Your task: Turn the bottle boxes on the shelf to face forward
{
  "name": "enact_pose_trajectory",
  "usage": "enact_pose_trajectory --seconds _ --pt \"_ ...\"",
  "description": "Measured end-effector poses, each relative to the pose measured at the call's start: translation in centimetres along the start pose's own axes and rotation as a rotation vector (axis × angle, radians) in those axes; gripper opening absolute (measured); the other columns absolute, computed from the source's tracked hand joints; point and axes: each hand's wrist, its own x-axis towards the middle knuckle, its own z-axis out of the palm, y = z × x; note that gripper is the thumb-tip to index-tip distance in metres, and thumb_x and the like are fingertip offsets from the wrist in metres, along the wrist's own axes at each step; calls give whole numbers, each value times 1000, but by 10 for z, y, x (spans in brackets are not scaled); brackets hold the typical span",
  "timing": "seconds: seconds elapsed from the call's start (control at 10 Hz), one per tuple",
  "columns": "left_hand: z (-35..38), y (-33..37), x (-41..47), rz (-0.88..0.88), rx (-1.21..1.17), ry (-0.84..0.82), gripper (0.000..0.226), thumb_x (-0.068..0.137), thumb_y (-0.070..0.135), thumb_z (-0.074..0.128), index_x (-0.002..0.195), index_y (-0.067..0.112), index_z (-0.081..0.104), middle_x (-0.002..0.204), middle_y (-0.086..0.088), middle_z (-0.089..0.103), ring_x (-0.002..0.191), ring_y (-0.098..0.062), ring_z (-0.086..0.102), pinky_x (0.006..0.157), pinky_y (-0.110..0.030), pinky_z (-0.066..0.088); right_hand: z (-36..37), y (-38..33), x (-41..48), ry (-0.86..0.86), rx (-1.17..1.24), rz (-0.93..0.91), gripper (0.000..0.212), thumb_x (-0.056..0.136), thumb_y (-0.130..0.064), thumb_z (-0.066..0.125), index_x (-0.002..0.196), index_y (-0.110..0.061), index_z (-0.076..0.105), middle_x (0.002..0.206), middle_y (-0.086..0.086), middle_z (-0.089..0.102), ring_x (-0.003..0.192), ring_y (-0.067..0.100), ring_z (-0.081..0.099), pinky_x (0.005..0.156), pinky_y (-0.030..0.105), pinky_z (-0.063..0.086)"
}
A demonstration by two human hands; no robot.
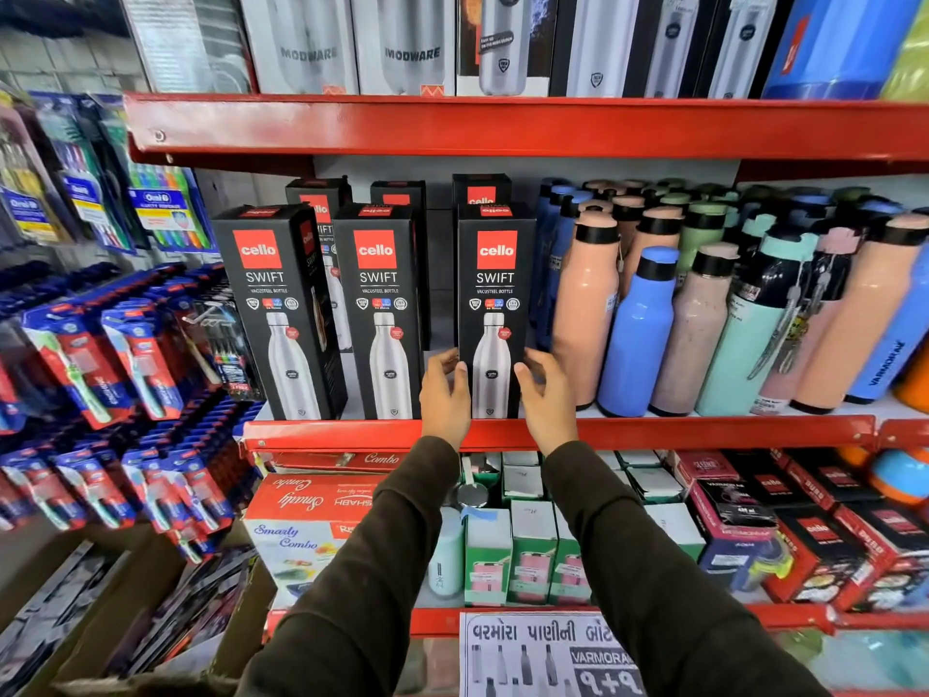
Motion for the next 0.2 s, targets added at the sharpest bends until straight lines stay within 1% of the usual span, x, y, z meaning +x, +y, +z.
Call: enact_pose_trajectory --seconds 0.1,0.2 --pt "-3 2 -3 -7 6 -40 39 102 24 45 139 11 46 141 -10 54 130 -23 52 114 -37 39 -1 -2 -1 -39 -21 10 33 98 -18 51 131 -13 54 132 8 59 111 12 55 93 20 39" --pt "-3 12 -14 46 30 -32 52 102 28 45 150 15 32 152 -8 40 143 -22 37 121 -38 27 -9 -14 -7 -34 -1 -2 35 100 -22 48 134 -15 49 135 8 56 119 18 55 100 25 41"
